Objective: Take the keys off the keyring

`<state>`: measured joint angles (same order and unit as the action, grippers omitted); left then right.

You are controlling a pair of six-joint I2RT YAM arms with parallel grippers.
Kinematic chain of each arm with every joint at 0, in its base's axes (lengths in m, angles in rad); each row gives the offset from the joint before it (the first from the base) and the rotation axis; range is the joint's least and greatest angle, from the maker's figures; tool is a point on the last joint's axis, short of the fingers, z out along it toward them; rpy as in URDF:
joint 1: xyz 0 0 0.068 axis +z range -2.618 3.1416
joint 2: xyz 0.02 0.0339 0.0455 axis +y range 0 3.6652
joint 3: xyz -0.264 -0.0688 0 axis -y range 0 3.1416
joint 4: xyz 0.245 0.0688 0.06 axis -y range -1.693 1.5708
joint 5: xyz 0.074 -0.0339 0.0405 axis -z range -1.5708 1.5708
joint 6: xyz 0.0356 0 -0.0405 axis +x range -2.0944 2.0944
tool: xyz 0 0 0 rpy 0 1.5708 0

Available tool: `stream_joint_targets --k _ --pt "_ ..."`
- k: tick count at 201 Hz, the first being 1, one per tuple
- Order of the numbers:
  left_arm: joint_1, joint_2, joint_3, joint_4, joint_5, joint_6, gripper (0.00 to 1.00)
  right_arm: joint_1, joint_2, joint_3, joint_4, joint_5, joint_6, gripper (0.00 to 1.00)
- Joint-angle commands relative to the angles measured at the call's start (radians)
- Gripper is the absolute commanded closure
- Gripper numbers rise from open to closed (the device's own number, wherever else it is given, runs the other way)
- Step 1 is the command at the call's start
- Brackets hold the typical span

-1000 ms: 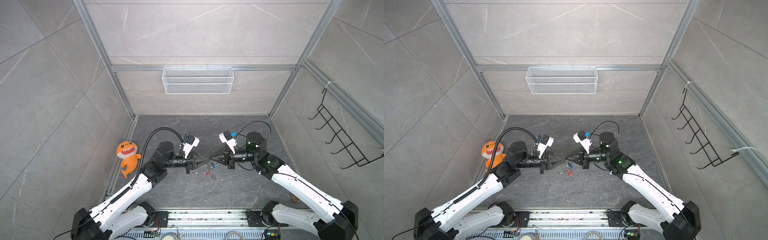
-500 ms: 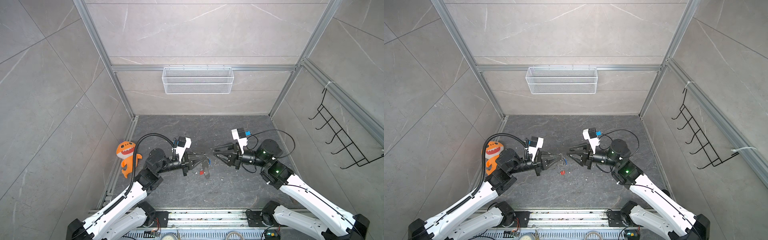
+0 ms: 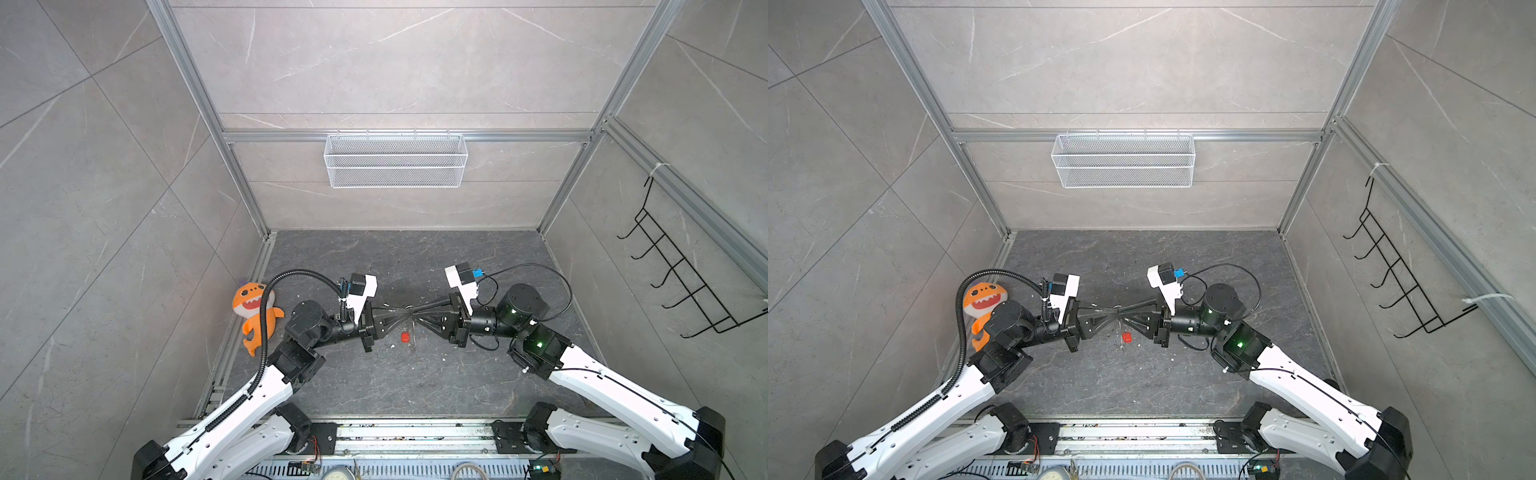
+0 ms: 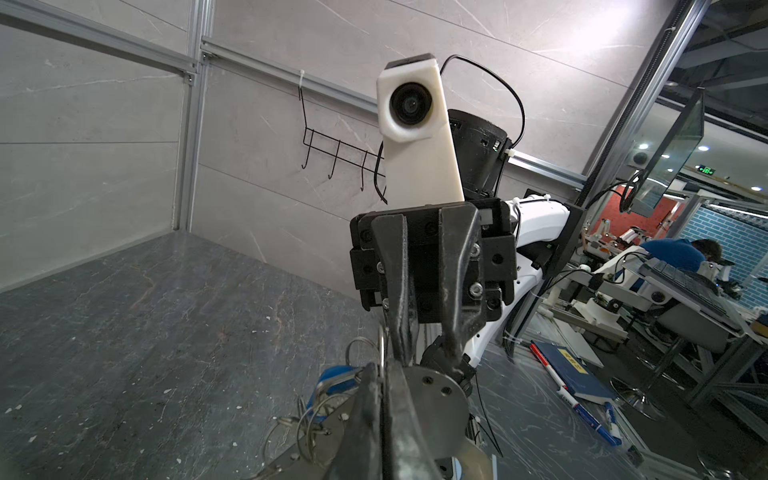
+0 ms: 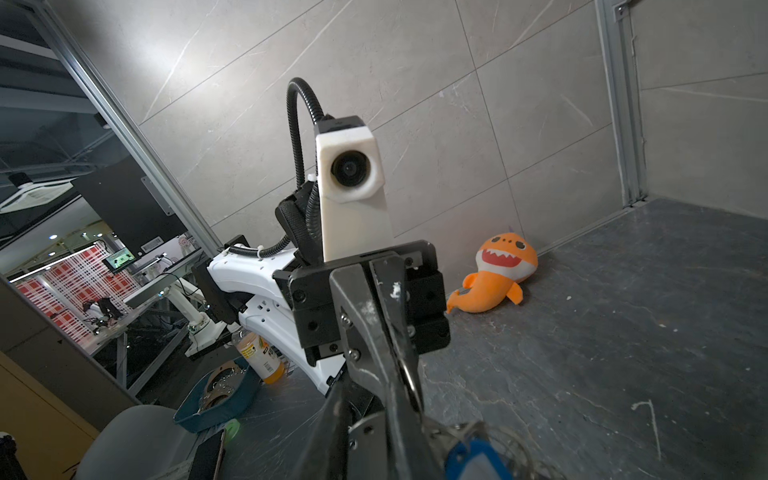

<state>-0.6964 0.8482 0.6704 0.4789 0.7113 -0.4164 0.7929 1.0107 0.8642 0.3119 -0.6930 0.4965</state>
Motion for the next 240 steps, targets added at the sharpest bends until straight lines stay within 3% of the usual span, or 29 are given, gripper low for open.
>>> stream_joint_targets --k 1,16,87,185,217,240 --pt "-0.003 -0.027 0.004 0.090 0.012 -0.005 1.00 0.010 0.010 0.032 -0.033 0.034 -0.032 0.80" --pt "-0.003 -0.029 0.003 0.090 0.017 -0.007 1.00 0.011 0.001 0.026 -0.045 0.068 -0.040 0.76" --pt "-0.003 -0.042 0.003 0.075 0.032 -0.001 1.00 0.011 -0.102 0.076 -0.135 0.094 -0.093 0.72" --pt "-0.003 -0.037 0.005 0.102 0.057 -0.019 1.00 0.011 -0.021 0.080 -0.129 0.060 -0.070 0.78" --pt "-0.003 -0.030 0.007 0.110 0.059 -0.021 1.00 0.017 -0.015 0.075 -0.130 0.046 -0.070 0.78" --pt "-0.003 -0.026 0.007 0.110 0.062 -0.021 1.00 0.021 -0.017 0.071 -0.127 0.030 -0.077 0.72"
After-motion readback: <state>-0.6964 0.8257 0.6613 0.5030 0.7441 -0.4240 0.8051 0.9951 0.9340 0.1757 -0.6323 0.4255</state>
